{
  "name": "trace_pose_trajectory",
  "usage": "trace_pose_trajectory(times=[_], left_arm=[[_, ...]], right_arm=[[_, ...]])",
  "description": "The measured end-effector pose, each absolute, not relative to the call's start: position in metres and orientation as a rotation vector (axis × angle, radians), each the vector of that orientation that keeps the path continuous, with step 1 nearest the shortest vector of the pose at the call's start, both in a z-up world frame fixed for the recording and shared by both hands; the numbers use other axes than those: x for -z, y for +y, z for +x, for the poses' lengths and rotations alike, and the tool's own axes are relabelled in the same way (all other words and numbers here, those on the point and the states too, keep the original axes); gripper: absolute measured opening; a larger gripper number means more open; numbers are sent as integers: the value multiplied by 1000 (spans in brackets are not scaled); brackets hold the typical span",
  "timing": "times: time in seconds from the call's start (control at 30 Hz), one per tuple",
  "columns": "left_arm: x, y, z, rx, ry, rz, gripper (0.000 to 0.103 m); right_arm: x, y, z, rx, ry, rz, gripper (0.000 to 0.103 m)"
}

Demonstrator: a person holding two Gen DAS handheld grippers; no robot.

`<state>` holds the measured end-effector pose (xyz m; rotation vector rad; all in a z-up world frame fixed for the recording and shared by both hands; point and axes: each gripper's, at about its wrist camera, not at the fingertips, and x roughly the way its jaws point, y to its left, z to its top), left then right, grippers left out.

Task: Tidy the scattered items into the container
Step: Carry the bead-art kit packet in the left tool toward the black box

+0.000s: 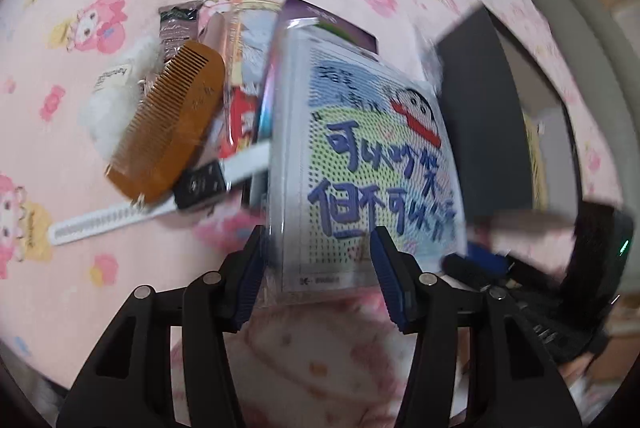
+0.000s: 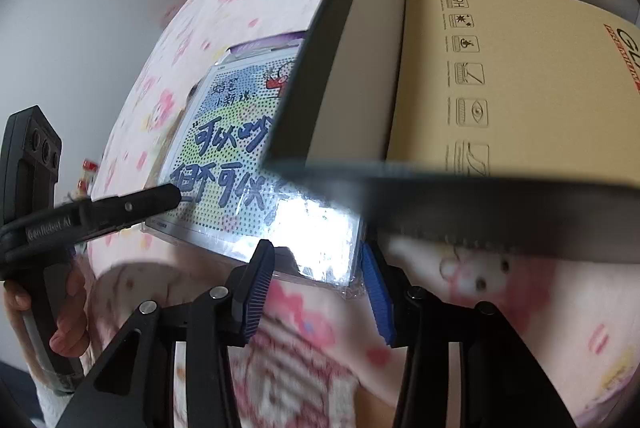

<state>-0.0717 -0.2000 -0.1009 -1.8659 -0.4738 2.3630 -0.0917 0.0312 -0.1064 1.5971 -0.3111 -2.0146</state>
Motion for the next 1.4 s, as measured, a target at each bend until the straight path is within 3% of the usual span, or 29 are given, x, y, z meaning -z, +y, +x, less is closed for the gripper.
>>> trace_pose_trajectory(times=[0.33, 0.6, 0.77, 0.9, 0.97, 1.07, 1.17, 1.4], left_arm=[[106, -229, -108, -2364, -601, -1857, 54], [108, -206, -102, -2344, -391, -1891, 54], [119, -232, -109, -2275, -598, -1937, 55], [119, -231, -116, -2213, -591, -1922, 64], [111, -229, -110, -2247, -551, -1906, 63], [90, -234, -92, -2312, -566, -1841, 55], [56, -240, -77, -2417, -547, -1752, 47], [-12, -222, -60, -2552, -538, -1525, 45]], right_arm=[[103, 24, -101, 1986, -295, 1577, 41], [97, 13, -104, 1963, -275, 1600, 43], [101, 3, -117, 1961, -286, 1628, 43], [99, -10, -135, 2000, -291, 1578, 52], [96, -18, -140, 1996, -271, 1593, 51], [81, -19, -141, 2028, -301, 1572, 43], [59, -20, -140, 2009, -354, 1544, 42], [-11, -21, -133, 2001, -430, 1379, 42]])
